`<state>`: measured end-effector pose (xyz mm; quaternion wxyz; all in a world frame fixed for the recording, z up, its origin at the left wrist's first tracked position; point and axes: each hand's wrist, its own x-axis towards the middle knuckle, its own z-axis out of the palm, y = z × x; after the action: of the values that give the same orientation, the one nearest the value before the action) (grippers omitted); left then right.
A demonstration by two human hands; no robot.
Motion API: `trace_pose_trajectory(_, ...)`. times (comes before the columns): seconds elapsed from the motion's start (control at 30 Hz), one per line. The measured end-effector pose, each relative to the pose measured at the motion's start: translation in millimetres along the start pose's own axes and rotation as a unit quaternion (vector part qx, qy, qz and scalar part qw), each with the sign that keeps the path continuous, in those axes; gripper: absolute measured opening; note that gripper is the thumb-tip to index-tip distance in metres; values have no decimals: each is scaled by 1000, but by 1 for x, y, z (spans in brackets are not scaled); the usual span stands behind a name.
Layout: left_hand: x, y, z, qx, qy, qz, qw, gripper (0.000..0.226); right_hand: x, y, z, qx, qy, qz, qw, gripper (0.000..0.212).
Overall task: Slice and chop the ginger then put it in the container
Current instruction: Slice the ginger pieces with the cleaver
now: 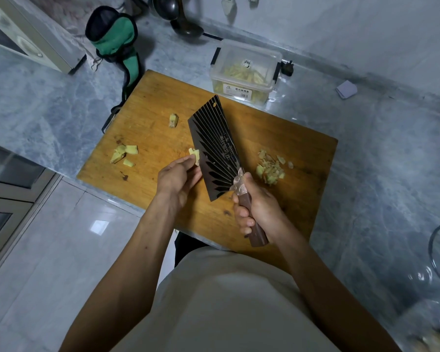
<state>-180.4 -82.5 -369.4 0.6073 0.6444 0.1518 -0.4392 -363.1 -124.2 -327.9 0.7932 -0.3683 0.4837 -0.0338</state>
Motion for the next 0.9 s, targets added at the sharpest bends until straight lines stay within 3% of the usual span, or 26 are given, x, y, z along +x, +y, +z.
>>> trace_pose_trajectory(0.2,-5,4,-3,3,12,30,999,10,0,2,-1,24,-13,14,1000,60)
trace_pose_trajectory(0.47,-9,10,-10,62,-52,6,997,5,2,-2,-3,61,-13,27,998,61)
trace_pose_trajectory(0.7,-12,3,6,-25,16,-2,1000,7,-2,4,5,30,-3,-13,999,61)
trace_pose_trajectory(0.9,-11,7,5,31,11,22,999,7,-2,4,5,51,-5,-6,999,61)
